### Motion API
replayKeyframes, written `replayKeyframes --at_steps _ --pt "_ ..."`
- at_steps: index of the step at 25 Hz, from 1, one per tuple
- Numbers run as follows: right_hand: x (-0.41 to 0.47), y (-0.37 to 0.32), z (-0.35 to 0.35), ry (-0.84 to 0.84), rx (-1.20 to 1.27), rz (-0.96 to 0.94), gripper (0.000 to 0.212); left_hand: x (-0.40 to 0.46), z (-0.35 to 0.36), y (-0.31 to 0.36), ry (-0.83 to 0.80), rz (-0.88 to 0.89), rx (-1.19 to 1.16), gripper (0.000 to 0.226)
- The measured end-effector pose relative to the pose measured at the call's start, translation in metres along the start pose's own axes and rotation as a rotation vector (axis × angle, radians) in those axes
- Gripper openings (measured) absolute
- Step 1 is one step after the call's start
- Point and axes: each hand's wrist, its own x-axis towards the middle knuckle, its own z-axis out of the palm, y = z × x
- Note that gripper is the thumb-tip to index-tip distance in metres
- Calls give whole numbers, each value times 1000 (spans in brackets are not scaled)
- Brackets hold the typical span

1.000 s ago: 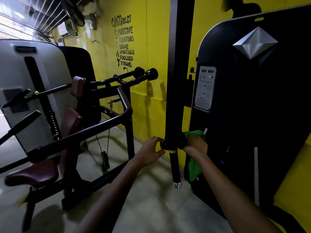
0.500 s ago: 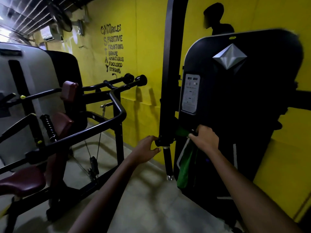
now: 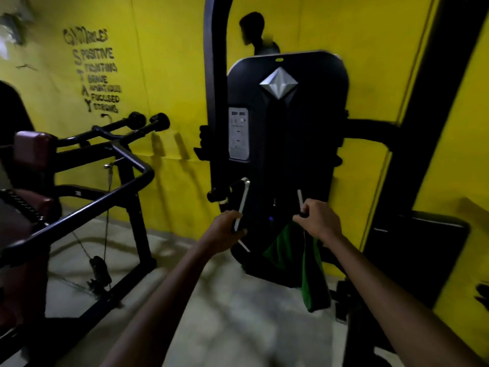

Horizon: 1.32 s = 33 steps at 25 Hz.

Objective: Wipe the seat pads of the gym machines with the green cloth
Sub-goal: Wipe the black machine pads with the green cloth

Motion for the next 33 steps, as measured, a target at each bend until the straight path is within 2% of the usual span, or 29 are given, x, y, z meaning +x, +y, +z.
replayKeyframes --at_steps 8,16,20,25,30,33 --pt "-96 81 -71 -22 10 101 24 -21 68 129 -245 245 -44 38" --pt "-136 148 -141 74 98 64 17 -31 137 225 -378 268 -172 17" --pt "-154 176 -162 76 168 29 23 -49 160 255 -382 310 -119 24" --pt "-169 204 -174 10 222 25 12 -57 165 267 -346 317 -142 9" --pt "-176 217 -165 -37 59 -53 17 -57 152 281 -219 377 -118 5" --pt "-176 222 -160 14 50 -57 18 -55 152 285 -204 386 -109 9"
